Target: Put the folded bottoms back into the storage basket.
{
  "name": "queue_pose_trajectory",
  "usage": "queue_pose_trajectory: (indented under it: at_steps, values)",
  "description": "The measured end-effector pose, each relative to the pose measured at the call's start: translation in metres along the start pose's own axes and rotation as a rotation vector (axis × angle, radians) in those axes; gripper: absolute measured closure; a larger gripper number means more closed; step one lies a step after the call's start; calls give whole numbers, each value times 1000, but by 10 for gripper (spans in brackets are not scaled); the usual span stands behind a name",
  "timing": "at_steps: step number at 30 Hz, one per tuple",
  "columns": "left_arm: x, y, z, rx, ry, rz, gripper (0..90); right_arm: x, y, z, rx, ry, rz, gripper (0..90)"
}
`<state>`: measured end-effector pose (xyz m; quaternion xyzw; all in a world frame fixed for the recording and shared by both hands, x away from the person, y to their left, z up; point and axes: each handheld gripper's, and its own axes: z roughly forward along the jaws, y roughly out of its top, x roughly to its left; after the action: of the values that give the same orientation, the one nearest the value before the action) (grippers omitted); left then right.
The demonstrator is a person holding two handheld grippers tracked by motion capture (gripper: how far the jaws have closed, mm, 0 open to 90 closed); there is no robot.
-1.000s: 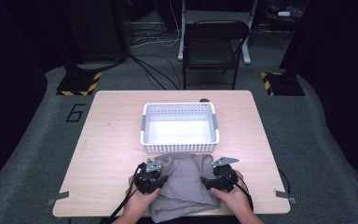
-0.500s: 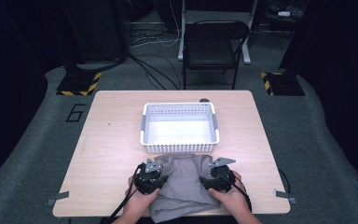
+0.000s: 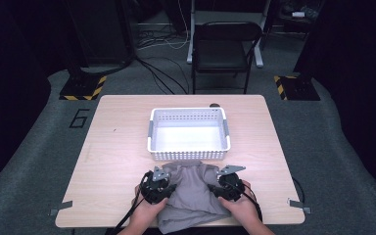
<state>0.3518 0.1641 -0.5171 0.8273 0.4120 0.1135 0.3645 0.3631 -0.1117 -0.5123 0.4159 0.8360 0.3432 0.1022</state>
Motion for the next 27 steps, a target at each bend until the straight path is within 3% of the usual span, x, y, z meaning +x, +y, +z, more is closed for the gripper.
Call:
queue_pose_trajectory:
  at_steps: [7, 15, 21, 27]
  values:
    - [0, 0, 1, -12, 7, 0, 724, 5, 2, 1, -5, 9, -32, 707]
    - [1, 0, 1, -19, -3, -26, 729, 4, 3, -2, -3, 9, -8, 725]
    - [1, 1, -2, -12, 0, -24, 743, 8, 6, -10, -51, -13, -39, 727]
    - [1, 5, -8, -27, 6, -24, 753, 9, 6, -20, -89, -13, -16, 725]
